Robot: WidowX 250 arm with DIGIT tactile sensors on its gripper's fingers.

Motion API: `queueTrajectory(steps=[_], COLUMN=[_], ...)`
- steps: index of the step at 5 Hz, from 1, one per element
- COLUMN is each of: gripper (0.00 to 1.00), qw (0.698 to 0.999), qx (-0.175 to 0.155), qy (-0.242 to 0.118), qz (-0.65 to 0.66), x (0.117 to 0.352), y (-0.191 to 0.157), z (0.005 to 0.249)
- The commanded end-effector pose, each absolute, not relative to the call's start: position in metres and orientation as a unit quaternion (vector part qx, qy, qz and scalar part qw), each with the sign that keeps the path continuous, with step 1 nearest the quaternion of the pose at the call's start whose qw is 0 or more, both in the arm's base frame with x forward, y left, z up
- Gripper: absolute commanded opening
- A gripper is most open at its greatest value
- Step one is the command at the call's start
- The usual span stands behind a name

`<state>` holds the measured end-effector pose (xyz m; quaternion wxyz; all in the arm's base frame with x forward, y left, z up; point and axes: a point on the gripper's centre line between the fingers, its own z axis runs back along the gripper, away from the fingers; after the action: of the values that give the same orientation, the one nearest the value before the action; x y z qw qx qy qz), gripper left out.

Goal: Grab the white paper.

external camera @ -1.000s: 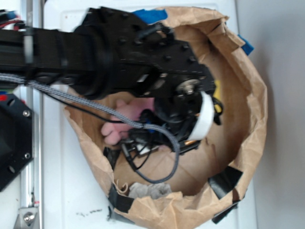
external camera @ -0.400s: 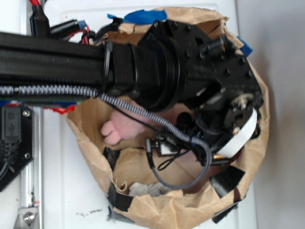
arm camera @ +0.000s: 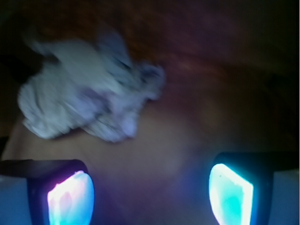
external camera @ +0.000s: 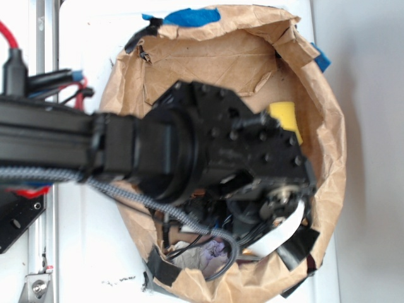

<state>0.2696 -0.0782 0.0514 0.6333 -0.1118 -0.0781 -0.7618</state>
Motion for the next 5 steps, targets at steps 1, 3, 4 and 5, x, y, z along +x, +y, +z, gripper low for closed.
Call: queueTrajectory(steps=[1, 3, 4, 5], gripper=[1.0, 1.0, 1.0, 0.0], qw=[0.549, 0.487, 0.465, 0.448], qx=[-0.129, -0.174, -0.185, -0.208], qy=[-0.141, -0.17, -0.179, -0.192], qz=[-0.814, -0.839, -0.847, -0.848], x=[0.24, 0.238, 0.236, 0.234], y=[-0.096, -0.107, -0.112, -0.116], z=[0.069, 0.064, 0.061, 0.057])
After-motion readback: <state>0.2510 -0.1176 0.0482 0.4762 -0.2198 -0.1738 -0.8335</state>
